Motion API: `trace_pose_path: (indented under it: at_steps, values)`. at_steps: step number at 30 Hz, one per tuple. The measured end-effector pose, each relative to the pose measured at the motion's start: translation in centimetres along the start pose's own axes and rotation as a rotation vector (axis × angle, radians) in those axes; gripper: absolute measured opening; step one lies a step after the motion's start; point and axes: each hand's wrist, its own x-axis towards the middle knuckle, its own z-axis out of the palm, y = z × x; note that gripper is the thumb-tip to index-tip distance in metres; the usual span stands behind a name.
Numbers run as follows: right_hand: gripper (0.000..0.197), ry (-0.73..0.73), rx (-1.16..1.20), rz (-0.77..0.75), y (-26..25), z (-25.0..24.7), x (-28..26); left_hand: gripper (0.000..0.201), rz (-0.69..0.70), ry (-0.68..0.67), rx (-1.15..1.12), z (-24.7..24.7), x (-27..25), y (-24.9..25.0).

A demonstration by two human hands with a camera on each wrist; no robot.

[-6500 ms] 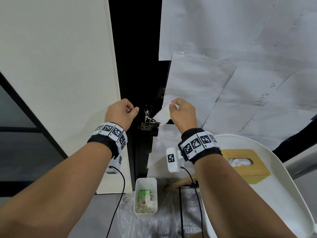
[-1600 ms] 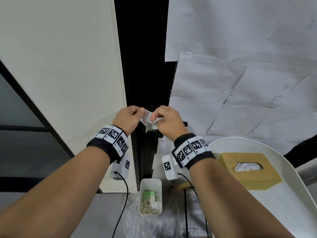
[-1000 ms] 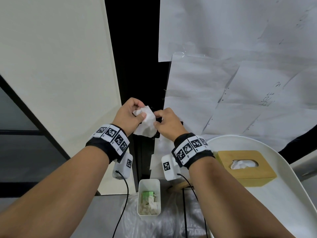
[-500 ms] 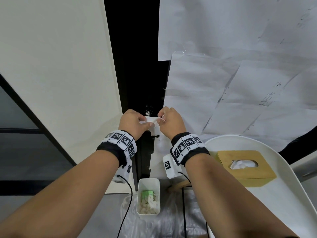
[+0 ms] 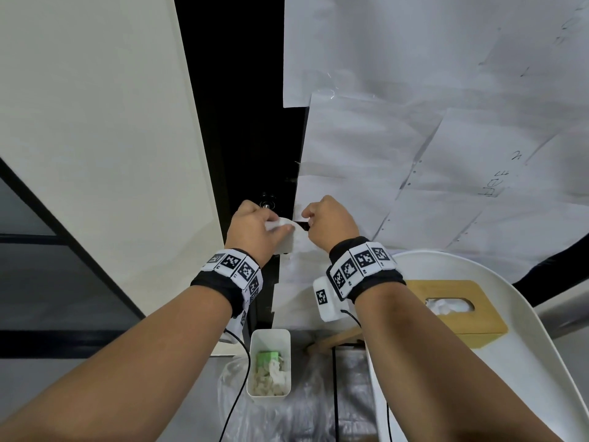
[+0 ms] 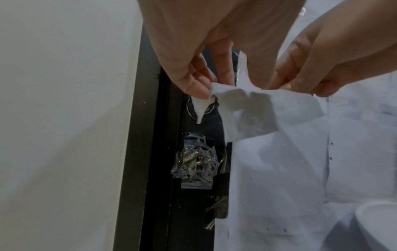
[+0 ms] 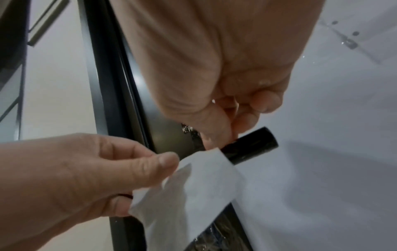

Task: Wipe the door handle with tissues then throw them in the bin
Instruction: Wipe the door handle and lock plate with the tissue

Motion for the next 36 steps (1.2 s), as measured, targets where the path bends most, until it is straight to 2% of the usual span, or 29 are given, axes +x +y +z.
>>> trace_pose_path:
  at_steps: [2, 4, 9, 16, 26, 29, 36]
  values:
    - [0.031, -0.042, -0.053, -0.023, 0.1, 0.0, -0.1, 0.038, -0.035, 0.006, 0.01, 0.4, 0.1, 0.1]
    - [0.03, -0.042, -0.05, -0.033, 0.2, 0.0, 0.0, 0.033, -0.07, 0.006, 0.007, 0.7, 0.3, 0.2]
    - [0.029, -0.051, -0.024, -0.059, 0.7, -0.1, 0.1, 0.019, 0.018, 0.061, 0.019, 0.9, 0.1, -0.4]
    - [0.027, -0.041, -0.002, -0.1, 1.1, 0.3, 0.0, 0.023, 0.047, 0.154, 0.007, 1.1, -0.8, -0.9]
    - [0.023, -0.09, -0.039, -0.171, 1.7, 0.3, 0.0, 0.021, -0.117, 0.183, -0.008, 0.4, -1.2, 0.3]
    - [0.024, -0.052, -0.065, -0.18, 1.8, 0.8, -0.4, 0.024, -0.198, 0.181, 0.01, 0.1, -1.0, 0.7]
    - [0.021, -0.026, -0.071, -0.182, 1.9, 1.1, -0.2, 0.023, -0.29, 0.192, -0.014, 0.2, -0.6, 1.4]
